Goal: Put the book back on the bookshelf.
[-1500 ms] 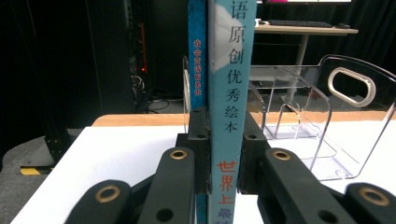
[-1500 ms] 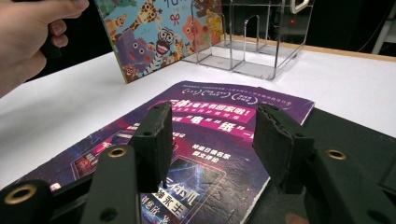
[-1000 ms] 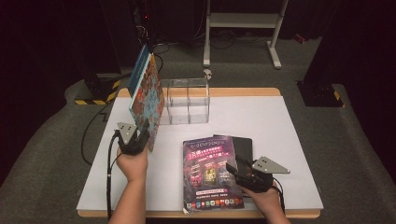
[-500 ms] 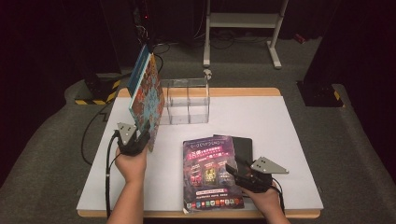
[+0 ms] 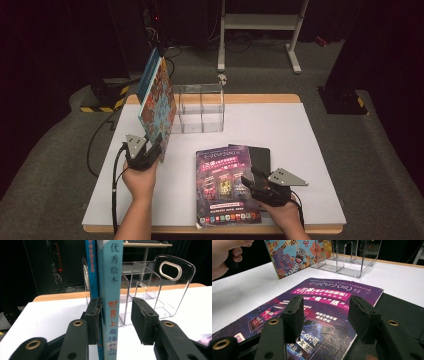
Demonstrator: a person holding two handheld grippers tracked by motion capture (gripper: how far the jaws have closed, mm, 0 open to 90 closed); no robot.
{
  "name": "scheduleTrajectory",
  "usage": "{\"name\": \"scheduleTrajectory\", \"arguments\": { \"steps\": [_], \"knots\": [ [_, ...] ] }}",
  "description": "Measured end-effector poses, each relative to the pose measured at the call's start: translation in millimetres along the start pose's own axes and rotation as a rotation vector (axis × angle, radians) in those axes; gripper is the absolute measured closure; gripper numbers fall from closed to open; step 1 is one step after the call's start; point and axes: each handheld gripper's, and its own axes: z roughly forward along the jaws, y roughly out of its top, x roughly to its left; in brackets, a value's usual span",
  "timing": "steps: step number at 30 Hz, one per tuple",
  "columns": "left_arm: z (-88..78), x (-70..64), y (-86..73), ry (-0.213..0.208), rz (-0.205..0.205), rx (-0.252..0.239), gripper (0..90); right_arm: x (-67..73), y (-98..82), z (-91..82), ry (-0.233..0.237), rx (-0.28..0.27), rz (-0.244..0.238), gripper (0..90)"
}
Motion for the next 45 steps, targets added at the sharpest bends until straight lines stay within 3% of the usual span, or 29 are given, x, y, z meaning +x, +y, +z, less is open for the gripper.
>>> {"name": "scheduleTrajectory", "arguments": {
  "steps": [9,21,34,40,41,45],
  "knots": [
    [-7.0,5.9,0.0,0.004,-0.002,0.015,55.4,0.4,-0.3,0.2,0.001,0.005,0.000,45.8],
    [-29.2,16.6,1.7,-0.031,-0.020,0.033,50.8,0.4,-0.5,0.2,-0.001,0.006,0.000,45.7],
    [-53.0,20.9,-4.7,-0.113,-0.018,0.084,43.9,0.3,-0.9,0.3,-0.003,0.008,-0.002,45.7],
    [-63.0,20.8,-11.3,-0.142,-0.004,0.108,32.7,0.5,-1.2,0.4,0.000,0.009,-0.003,46.8],
    [-65.7,21.1,-15.1,-0.148,-0.003,0.130,30.4,0.4,-1.3,0.5,0.001,0.010,-0.003,46.8],
    [-70.3,20.7,-20.4,-0.182,-0.032,0.151,23.7,0.4,-1.3,0.5,0.000,0.010,-0.005,46.8]
  ]
}}
